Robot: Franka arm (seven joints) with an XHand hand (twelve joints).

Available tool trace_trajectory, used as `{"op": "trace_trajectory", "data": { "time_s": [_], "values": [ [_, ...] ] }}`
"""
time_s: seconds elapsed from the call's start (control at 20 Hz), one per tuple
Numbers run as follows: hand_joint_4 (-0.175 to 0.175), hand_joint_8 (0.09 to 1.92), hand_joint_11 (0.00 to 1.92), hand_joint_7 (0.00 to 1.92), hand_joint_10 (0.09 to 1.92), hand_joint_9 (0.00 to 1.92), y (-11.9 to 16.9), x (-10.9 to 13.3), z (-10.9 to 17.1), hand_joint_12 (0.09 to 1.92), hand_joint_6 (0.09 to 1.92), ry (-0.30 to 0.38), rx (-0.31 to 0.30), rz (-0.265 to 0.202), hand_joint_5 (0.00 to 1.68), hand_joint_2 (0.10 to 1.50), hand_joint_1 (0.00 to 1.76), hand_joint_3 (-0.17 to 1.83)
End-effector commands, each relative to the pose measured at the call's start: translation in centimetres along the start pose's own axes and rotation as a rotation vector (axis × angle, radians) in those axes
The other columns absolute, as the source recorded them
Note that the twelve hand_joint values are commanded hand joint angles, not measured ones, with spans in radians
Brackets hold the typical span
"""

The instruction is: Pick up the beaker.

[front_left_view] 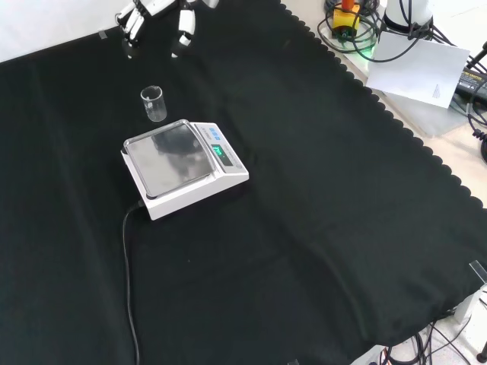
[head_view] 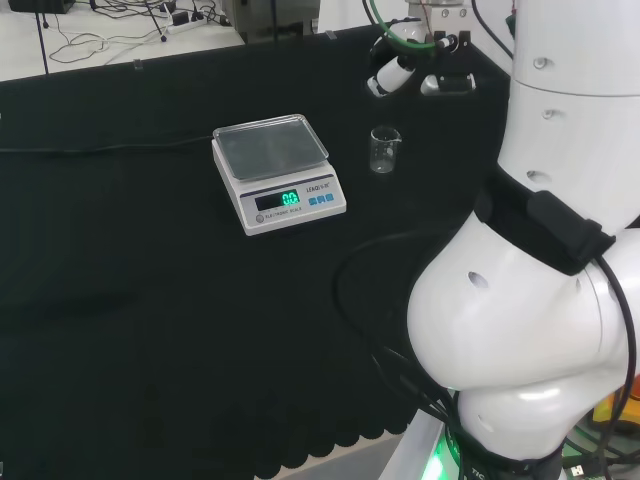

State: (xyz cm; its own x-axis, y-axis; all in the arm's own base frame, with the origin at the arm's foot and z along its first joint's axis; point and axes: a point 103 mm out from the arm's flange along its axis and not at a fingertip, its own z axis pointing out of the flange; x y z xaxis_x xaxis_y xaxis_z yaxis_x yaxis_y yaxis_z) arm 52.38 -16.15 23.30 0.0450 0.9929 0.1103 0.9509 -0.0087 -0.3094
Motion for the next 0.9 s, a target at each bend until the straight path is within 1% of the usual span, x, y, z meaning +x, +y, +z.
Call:
{"op": "trace_trajectory", "data": {
  "time_s": [0.05, 0.1, 0.15, 0.3, 0.35, 0.4, 0.5, 0.6, 0.75, 0.9],
  "values": [
    [0.001, 0.63, 0.04, 0.33, 0.75, 0.44, 2.3, -0.2, 1.7, 1.48, 0.25, 0.024, 0.053, -0.019, 0.50, 0.76, 0.68, 0.54],
    [0.001, 0.63, 0.04, 0.33, 0.75, 0.44, 2.7, -0.3, 2.0, 1.48, 0.25, 0.028, 0.081, -0.016, 0.49, 0.76, 0.68, 0.54],
    [0.000, 0.62, 0.03, 0.29, 0.76, 0.37, 2.9, -0.4, 2.3, 1.48, 0.23, 0.030, 0.102, -0.014, 0.46, 0.74, 0.67, 0.51],
    [0.002, 0.62, 0.00, 0.09, 0.83, 0.11, 3.5, -0.8, 3.2, 1.46, 0.15, 0.047, 0.174, -0.003, 0.33, 0.68, 0.63, 0.43],
    [0.003, 0.57, 0.00, 0.05, 0.81, 0.05, 3.7, -1.0, 3.5, 1.44, 0.12, 0.056, 0.199, -0.001, 0.28, 0.67, 0.62, 0.41],
    [0.006, 0.51, 0.00, 0.02, 0.74, 0.03, 3.8, -1.2, 3.7, 1.42, 0.09, 0.061, 0.212, 0.003, 0.23, 0.66, 0.62, 0.40],
    [0.011, 0.36, 0.00, 0.00, 0.59, 0.00, 3.8, -1.6, 4.2, 1.36, 0.09, 0.068, 0.221, 0.006, 0.17, 0.66, 0.61, 0.36],
    [0.012, 0.31, 0.00, 0.00, 0.54, 0.00, 3.9, -2.0, 4.7, 1.33, 0.09, 0.076, 0.219, 0.005, 0.15, 0.66, 0.61, 0.34],
    [0.007, 0.34, 0.00, 0.02, 0.61, 0.00, 4.2, -2.5, 5.4, 1.33, 0.09, 0.087, 0.218, 0.004, 0.19, 0.67, 0.61, 0.32],
    [0.004, 0.43, 0.00, 0.01, 0.68, 0.00, 4.6, -2.9, 6.0, 1.34, 0.09, 0.092, 0.215, -0.001, 0.23, 0.69, 0.61, 0.29]
  ]
}}
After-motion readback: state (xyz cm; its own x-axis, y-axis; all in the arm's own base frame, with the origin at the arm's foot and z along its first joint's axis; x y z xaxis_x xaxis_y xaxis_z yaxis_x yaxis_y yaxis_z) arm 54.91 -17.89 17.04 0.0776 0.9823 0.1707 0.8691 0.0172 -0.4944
